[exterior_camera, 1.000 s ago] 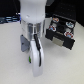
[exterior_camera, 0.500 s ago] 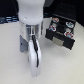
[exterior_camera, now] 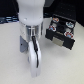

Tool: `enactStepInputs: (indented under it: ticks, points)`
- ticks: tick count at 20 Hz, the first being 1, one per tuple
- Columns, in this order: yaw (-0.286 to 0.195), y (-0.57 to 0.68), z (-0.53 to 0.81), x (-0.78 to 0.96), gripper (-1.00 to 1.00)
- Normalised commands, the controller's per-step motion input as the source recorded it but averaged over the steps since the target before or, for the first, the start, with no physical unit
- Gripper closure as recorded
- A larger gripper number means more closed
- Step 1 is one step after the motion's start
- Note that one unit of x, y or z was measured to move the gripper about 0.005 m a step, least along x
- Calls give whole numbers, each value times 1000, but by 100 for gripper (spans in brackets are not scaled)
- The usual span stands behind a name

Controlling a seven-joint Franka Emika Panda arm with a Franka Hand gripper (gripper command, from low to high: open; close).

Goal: Open the kcup holder, insert the kcup into the holder, and close the kcup holder

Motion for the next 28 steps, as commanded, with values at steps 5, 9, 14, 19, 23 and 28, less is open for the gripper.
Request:
enactStepInputs:
  ticks: [5, 9, 14, 19, 23, 28]
  points:
    - [-34, -8, 35, 204, -100]
    - [-26, -22, 2, 221, -100]
    - [-24, -19, 8, 184, -100]
    - [39, 55, -43, 25, 100]
    - [81, 144, -162, 67, 100]
    - [42, 42, -83, 31, -100]
